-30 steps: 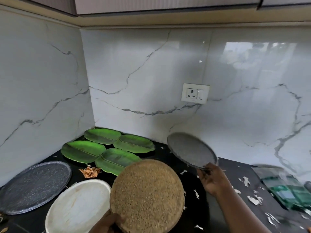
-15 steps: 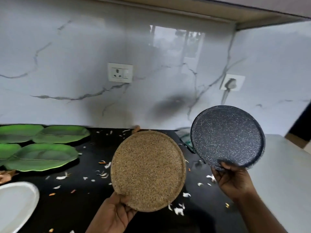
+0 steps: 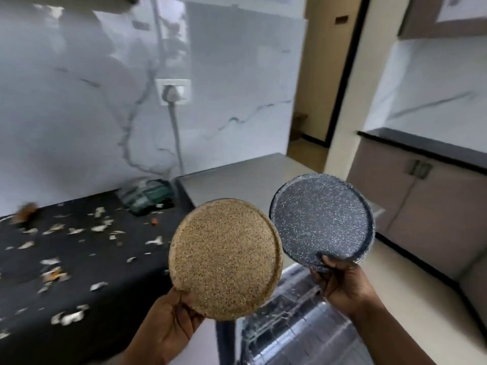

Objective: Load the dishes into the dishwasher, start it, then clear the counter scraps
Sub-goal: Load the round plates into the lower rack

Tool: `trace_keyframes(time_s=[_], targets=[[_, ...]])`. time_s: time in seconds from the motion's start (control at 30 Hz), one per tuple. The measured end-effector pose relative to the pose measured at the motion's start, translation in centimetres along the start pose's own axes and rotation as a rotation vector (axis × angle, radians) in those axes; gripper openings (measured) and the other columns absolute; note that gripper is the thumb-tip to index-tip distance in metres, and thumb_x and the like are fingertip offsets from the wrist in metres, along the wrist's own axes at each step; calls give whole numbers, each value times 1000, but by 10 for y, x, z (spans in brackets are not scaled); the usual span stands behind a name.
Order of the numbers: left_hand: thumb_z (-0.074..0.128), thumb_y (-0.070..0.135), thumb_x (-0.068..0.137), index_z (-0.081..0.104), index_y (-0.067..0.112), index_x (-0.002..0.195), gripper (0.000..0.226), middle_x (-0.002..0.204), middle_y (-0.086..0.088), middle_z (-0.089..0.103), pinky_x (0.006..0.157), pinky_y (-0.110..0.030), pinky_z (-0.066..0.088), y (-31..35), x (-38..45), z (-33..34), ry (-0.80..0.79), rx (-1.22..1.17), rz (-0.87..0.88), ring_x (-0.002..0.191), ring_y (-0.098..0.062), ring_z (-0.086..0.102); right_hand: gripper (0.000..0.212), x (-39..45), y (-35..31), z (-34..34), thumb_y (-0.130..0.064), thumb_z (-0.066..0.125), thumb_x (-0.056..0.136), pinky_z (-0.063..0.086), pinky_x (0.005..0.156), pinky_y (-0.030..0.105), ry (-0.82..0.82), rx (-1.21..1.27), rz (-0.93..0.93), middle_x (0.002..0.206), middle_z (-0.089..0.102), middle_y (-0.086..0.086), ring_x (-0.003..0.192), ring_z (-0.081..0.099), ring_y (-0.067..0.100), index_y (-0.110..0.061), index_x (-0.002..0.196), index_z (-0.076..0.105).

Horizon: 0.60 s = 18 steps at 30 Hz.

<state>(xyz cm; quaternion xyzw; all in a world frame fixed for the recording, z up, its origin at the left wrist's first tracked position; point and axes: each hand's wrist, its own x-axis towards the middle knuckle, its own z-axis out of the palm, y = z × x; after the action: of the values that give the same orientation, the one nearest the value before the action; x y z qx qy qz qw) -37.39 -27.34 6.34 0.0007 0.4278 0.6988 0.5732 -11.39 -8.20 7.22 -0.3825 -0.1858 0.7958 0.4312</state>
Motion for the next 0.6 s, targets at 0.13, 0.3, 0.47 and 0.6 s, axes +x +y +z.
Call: trace_keyframes(time_s=[0.13,0.3,0.47,0.6], targets=[[41,-3,86,49,2,131,46,118,-22,64,58,-37,60,-59,23,66,-43,125,-106,94,-34,63,30,-15,-61,-87,7,61,66,58,51,30,187,-58,-57,72,72,9,57,69,21,-1,95,59],[46,0,87,55,-2,114,28,101,-24,69,71,-41,56,-106,63,118,-59,435,-213,89,-37,64,11,-30,-106,-174,10,54,85,54,40,28,525,-137,-99,60,64,12,49,63,24,0,87,54],[60,-1,81,67,8,94,18,86,-15,71,75,-33,44,-156,114,157,-69,953,-142,86,-32,64,13,-22,-100,-256,7,57,85,49,36,26,900,-347,-5,68,49,16,54,46,26,-4,79,53],[59,12,92,65,20,81,15,63,4,57,49,-22,35,-209,158,167,-324,1521,-2,47,-5,47,5,-3,-77,-297,6,58,82,56,54,43,1053,-529,134,78,58,21,65,56,33,2,84,60]])
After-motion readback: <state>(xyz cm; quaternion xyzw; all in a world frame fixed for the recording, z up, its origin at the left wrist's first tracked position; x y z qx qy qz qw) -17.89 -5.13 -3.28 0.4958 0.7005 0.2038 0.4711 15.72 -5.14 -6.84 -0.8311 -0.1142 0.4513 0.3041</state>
